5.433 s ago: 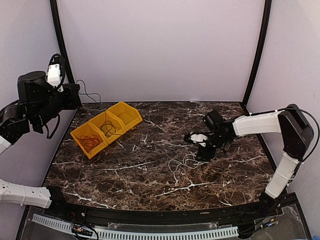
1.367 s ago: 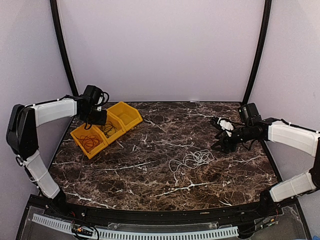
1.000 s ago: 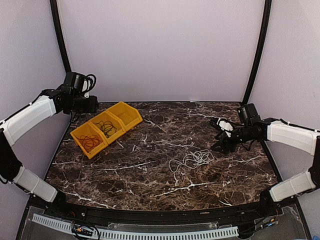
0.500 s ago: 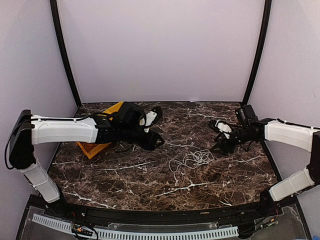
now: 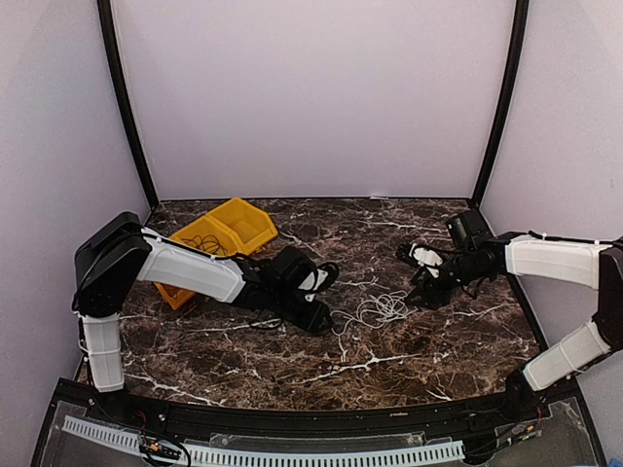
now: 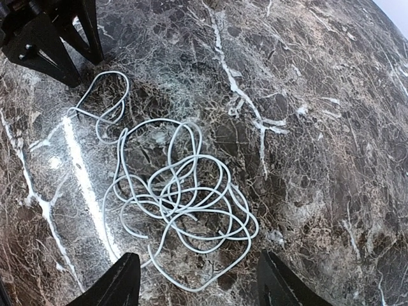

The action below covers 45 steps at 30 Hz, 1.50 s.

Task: Untangle the cables

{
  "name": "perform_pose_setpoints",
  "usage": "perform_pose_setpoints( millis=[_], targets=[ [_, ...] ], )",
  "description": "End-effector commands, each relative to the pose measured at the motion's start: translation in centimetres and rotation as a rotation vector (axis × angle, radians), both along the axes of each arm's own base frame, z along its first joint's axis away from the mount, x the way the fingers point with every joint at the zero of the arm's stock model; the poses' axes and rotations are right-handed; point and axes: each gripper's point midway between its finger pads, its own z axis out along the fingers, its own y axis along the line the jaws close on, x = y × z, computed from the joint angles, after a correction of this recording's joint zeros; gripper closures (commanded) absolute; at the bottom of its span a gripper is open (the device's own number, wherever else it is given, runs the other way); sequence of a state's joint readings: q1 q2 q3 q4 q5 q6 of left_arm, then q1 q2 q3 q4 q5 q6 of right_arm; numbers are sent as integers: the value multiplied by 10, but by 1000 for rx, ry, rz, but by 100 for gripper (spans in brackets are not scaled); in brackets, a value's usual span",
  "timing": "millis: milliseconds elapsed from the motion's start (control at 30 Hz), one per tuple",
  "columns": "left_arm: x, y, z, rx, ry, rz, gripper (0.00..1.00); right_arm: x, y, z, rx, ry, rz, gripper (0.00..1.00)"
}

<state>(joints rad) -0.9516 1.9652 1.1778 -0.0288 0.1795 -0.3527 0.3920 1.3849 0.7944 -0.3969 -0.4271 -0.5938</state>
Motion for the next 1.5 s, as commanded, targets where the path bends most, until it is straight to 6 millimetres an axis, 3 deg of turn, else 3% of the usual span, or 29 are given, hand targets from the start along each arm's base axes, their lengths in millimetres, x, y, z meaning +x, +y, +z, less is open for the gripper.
perform_pose_setpoints(
  millis=[0, 167, 267, 400, 567, 700, 800, 967, 1100, 1167, 1200, 1233, 1267, 1300, 1467],
  targets=[
    [9, -20, 4, -82, 32, 43, 62, 5, 3, 2, -9, -24, 8, 36],
    [15, -28, -9, -98, 66, 89, 69, 2, 6, 1, -7, -22, 20, 36],
    [15, -33, -19, -97, 88, 82, 83, -4, 12, 3, -3, -25, 53, 36],
    [17, -33, -17, -93, 84, 96, 100, -21, 30, 4, -15, -36, 163, 36],
    [20, -22, -2, -67, 44, 115, 100, -41, 56, -19, -146, -93, 318, 34],
    [16, -12, 11, -79, 25, 133, 100, -32, 74, -32, -220, -154, 359, 33],
    [12, -1, 12, -72, 23, 149, 100, -11, 82, -44, -271, -184, 317, 35],
    [9, 19, 29, -68, -20, 184, 100, 7, 78, -72, -352, -177, 256, 48],
    [5, 43, 42, -26, -70, 201, 100, 2, 68, -89, -395, -143, 246, 77],
    [7, 60, 52, 9, -105, 221, 100, 0, 63, -92, -409, -131, 239, 84],
    [13, 70, 67, 9, -143, 243, 100, -1, 60, -93, -413, -128, 236, 85],
    [14, 85, 68, 45, -142, 263, 100, 0, 58, -93, -415, -127, 230, 85],
    [20, 96, 89, 32, -186, 285, 100, 1, 56, -92, -414, -128, 223, 85],
    [26, 115, 94, 63, -188, 320, 100, 1, 54, -91, -411, -127, 217, 85],
    [50, 210, 204, 102, -417, 487, 100, 4, 48, -90, -395, -101, 194, 83]
  ],
)
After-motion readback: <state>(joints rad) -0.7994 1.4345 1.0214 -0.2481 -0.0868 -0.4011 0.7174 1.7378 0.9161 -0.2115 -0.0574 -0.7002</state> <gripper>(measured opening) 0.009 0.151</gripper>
